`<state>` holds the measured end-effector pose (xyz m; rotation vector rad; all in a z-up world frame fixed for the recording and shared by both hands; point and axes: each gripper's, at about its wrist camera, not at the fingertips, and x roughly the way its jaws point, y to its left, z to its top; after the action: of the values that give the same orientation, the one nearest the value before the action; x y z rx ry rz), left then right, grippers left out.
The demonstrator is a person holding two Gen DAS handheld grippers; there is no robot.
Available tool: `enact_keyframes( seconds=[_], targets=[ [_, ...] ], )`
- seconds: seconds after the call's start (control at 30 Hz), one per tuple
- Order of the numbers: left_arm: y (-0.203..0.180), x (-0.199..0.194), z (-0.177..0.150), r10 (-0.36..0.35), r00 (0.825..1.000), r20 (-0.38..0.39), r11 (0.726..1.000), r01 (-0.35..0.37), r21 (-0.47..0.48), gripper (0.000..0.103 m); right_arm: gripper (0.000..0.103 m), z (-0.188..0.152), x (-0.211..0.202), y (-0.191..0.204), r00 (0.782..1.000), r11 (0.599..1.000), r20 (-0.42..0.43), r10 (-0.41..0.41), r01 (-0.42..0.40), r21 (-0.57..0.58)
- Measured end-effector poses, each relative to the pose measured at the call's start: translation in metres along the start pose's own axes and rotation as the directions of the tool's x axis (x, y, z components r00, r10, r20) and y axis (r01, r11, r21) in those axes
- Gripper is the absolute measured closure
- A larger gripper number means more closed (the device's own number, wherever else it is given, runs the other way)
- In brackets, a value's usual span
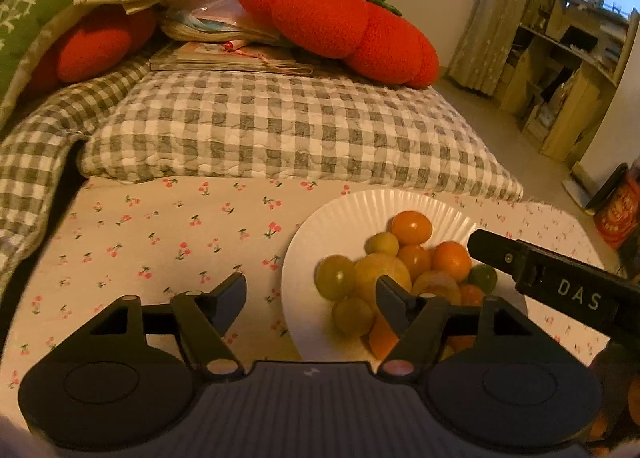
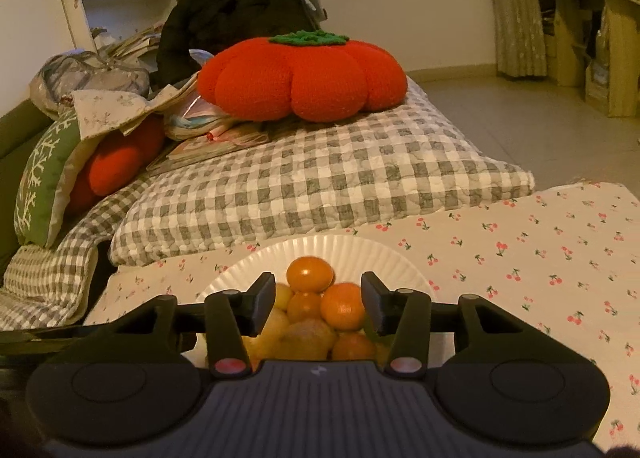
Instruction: Organize fruits
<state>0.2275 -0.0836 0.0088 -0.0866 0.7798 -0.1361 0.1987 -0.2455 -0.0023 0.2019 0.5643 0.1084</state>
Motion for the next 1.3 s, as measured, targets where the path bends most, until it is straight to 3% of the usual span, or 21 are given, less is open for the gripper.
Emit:
enact_keyframes(
  seconds=[0.2, 0.33, 0.57, 0.8, 0.93, 1.3],
  targets=[
    [-0.004, -0.014, -0.012, 0.046, 0.999, -0.013, 0.999, -0.046, 0.010, 0.039, 0.047, -0.012, -0.015, 0.012, 0.999, 0.997, -0.007, -0.032, 0.032, -0.065],
    [-0.005, -0.026, -0.017, 0.070, 0.998, 0.001, 0.997, -0.070, 0.026, 0.038, 0.027, -0.015, -0.029, 0.015, 0.998, 0.995, 0.017, -0.061, 0.062, -0.082],
    [-0.007, -0.052, -0.029, 0.084, 0.996, 0.032, 0.995, -0.085, 0.047, 0.034, 0.017, -0.027, -0.053, 0.018, 0.997, 0.996, 0.019, -0.068, 0.069, -0.059],
    [-0.005, -0.088, -0.047, 0.085, 0.995, 0.053, 0.996, -0.087, 0.036, 0.023, 0.004, -0.046, -0.093, 0.025, 0.995, 0.996, 0.053, -0.083, 0.084, -0.020],
    [-0.005, -0.112, -0.061, 0.085, 0.993, 0.082, 0.995, -0.089, 0.050, 0.021, 0.002, -0.058, -0.112, 0.027, 0.996, 0.996, 0.046, -0.081, 0.078, 0.045],
    [-0.003, -0.169, -0.102, 0.138, 0.978, 0.157, 0.984, -0.153, 0.090, 0.017, 0.000, -0.090, -0.163, 0.046, 0.992, 0.997, 0.097, -0.080, 0.079, 0.008]
  ],
)
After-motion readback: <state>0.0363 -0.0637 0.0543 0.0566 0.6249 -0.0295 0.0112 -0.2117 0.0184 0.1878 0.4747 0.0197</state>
